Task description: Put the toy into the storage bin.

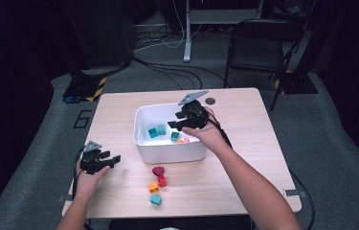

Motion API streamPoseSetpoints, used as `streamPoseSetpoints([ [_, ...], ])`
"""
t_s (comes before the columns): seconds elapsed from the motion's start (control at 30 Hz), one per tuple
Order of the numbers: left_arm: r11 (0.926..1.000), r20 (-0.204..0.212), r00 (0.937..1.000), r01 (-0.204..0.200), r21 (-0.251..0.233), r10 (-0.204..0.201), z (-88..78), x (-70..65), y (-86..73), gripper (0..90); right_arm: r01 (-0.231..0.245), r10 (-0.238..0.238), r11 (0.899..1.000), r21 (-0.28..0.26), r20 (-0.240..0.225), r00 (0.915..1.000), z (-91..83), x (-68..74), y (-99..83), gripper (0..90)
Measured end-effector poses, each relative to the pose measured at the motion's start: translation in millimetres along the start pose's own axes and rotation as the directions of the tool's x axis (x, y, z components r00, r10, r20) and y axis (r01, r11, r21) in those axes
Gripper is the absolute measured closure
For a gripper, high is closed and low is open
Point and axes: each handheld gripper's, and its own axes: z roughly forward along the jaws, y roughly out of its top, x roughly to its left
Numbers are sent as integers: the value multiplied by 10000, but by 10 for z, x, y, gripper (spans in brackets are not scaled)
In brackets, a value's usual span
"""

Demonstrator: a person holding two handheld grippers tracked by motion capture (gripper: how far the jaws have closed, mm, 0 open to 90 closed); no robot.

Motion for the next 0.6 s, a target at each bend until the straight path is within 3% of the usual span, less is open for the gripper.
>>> streamPoseSetpoints([
  [0.33, 10000, 20, 10000, -34, -12, 34, -21, -26, 3, 409, 456, -460, 9984, -337, -115, 9989, -281, 179, -165, 479],
  [0.6, 9999, 114, 9999, -52, -152, 54, -21, -84, 24, 416, 699, -707, 9967, -417, -166, 9974, -369, 363, -373, 470],
])
